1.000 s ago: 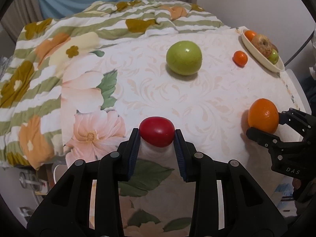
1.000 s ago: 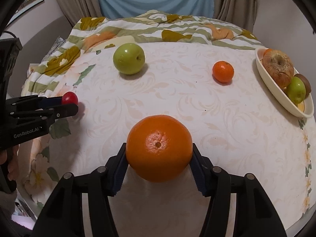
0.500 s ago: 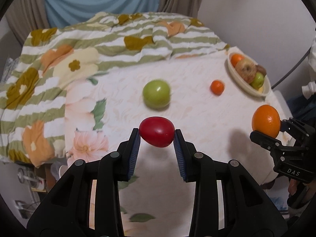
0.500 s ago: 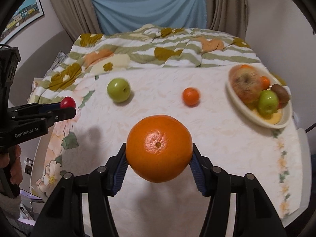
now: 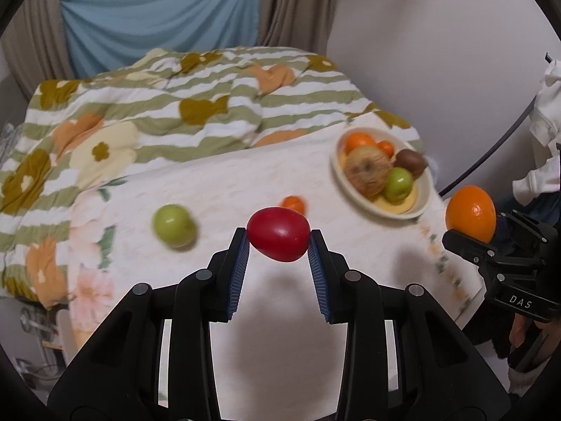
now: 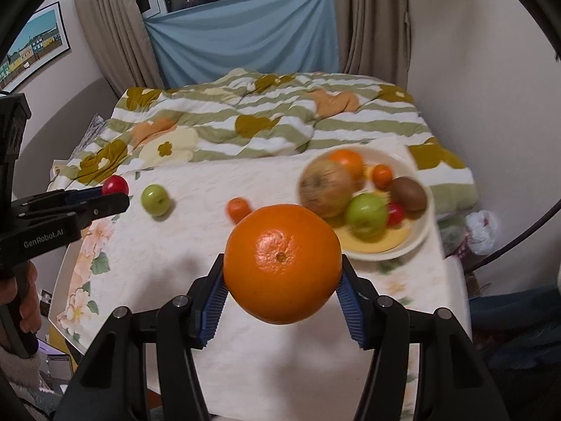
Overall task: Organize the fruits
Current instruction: 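Carry the tomato onto the duck plate and open the left gripper while the right carries the orange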
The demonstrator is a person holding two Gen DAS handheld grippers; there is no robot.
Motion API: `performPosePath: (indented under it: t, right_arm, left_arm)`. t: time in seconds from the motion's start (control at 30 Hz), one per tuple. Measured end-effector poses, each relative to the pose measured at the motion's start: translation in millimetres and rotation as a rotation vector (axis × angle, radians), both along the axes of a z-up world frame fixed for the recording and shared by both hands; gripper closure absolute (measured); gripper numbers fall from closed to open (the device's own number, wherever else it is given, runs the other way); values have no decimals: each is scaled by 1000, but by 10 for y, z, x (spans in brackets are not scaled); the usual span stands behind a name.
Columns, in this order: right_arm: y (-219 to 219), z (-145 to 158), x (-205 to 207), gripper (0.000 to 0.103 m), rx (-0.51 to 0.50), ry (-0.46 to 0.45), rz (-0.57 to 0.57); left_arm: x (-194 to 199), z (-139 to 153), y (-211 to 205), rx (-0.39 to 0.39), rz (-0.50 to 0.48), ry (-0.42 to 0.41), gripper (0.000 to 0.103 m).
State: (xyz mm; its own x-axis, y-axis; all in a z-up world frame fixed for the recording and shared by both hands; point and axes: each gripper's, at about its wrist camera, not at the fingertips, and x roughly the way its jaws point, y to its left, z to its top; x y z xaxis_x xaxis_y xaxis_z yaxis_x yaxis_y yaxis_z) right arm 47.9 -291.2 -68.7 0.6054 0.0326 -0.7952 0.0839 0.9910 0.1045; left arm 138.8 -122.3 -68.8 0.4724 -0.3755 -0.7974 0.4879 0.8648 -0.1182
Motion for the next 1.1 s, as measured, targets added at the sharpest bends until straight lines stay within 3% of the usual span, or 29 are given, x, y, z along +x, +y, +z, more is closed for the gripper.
performPosePath:
  t: [0.3,0.6,1.1]
  right_arm:
    - [-695,34,-9,49,-2,-13,17]
    - [-1198,-109,117,49,4,2,35]
    - [-1590,-417,445,49,51,28,49]
  left_arm:
    - [-10,23,-902,-14,-35,-14,61]
    - [269,-110,-1678,-22,-85,-6,61]
    - [753,-522,-2414,28,-144,48,61]
